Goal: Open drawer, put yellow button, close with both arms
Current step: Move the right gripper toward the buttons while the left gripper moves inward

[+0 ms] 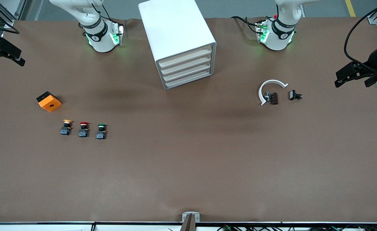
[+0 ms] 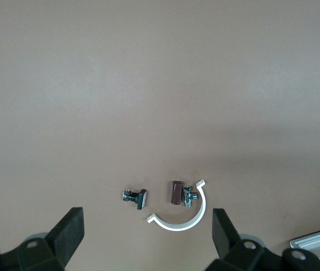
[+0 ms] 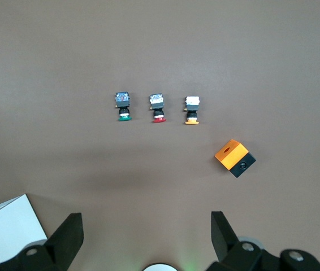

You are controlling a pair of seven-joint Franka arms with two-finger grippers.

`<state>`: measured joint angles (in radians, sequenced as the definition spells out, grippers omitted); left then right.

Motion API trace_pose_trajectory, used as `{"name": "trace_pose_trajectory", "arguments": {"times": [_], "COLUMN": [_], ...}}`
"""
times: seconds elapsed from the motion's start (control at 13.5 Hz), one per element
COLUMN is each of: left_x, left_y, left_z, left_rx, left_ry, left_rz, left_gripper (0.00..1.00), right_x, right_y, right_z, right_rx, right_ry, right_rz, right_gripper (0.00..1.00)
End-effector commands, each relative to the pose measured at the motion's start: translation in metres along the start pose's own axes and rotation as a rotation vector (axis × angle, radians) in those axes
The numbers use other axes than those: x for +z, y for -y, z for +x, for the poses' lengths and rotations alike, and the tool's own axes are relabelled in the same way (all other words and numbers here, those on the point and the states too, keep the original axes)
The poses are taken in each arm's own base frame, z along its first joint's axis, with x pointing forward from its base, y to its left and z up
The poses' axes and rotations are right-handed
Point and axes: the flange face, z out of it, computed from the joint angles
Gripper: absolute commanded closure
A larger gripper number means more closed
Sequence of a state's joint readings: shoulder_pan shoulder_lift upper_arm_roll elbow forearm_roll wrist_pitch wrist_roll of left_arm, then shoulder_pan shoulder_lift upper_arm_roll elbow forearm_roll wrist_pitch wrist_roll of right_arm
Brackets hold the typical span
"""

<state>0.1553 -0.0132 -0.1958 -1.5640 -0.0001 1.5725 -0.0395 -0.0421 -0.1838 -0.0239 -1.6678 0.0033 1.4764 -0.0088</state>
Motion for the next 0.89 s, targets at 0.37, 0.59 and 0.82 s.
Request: {"name": "trace_pose_trajectory", "arguments": {"times": [0.37,0.59,0.82], "left_x": [0.020,0.058,0.092], "left_y": [0.005,0.004,-0.009], "left_z": [0.016,0.035,0.054], "left_rx": [-0.002,0.024,-0.094], "left_ry": [0.034,0.090,0.102], "left_rz": [0.010,-0.002,-0.040], "left_gripper": [0.00,0.00,0.00], "right_x": [-0.002,-0.002,0.010], "right_y": [-0.004,-0.005,-0.006], "right_z": [-0.005,-0.002,0.012], "right_rx": [0.013,0.013,0.022], "right_ry": [-0.005,-0.009,0.020], "right_rz": [0.008,0.008,0.008], "right_gripper": [0.00,0.00,0.00]}}
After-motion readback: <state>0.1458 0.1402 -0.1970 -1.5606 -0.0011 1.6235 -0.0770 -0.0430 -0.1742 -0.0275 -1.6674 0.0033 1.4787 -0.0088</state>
